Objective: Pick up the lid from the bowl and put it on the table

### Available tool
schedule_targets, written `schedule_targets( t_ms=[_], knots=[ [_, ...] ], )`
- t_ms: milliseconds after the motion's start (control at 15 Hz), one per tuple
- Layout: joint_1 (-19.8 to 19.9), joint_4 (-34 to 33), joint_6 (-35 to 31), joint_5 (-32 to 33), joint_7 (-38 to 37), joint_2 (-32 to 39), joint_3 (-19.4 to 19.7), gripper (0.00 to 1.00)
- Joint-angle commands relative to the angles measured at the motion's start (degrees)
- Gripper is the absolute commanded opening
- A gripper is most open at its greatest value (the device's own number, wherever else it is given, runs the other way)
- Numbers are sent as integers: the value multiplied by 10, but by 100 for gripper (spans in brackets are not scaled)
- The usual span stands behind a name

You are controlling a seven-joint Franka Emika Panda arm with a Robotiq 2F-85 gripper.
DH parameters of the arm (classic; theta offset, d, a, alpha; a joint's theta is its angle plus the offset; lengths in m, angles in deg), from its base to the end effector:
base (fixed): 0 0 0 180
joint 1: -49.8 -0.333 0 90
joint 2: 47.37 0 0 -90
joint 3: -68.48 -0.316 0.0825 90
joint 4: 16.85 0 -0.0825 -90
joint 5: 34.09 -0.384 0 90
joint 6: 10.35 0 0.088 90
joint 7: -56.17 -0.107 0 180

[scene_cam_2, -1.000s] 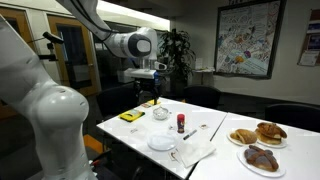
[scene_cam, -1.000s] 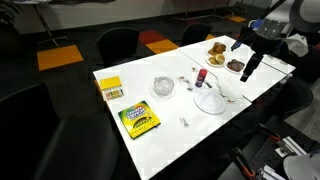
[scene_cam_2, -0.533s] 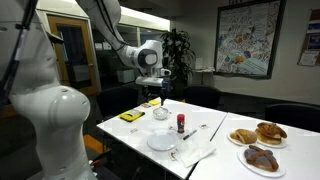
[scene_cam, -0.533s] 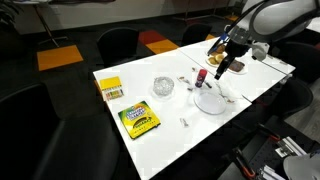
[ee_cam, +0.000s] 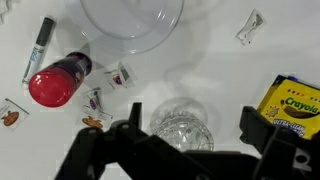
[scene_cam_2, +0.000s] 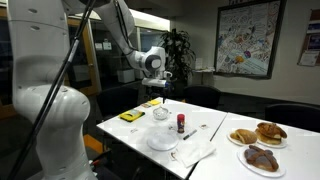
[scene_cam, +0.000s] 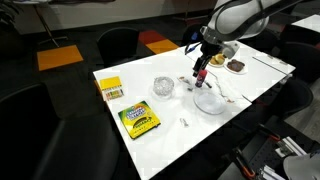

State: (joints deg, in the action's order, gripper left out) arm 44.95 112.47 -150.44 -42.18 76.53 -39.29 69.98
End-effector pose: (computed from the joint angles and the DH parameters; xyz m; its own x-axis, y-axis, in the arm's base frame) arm 0.5387 0.0317 0.3047 0.9513 0.2999 0.0714 0.3047 -0.9498 -0.0712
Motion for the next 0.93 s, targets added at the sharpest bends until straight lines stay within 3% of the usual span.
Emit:
schedule_targets(
  t_ms=[0,267,867],
  knots=[
    [17,-59,-2,13,-1,62,-26,100],
    [17,-83,19,44,-11,82,-34,100],
    [25,-95,-19,34,7,111,-54,100]
  ],
)
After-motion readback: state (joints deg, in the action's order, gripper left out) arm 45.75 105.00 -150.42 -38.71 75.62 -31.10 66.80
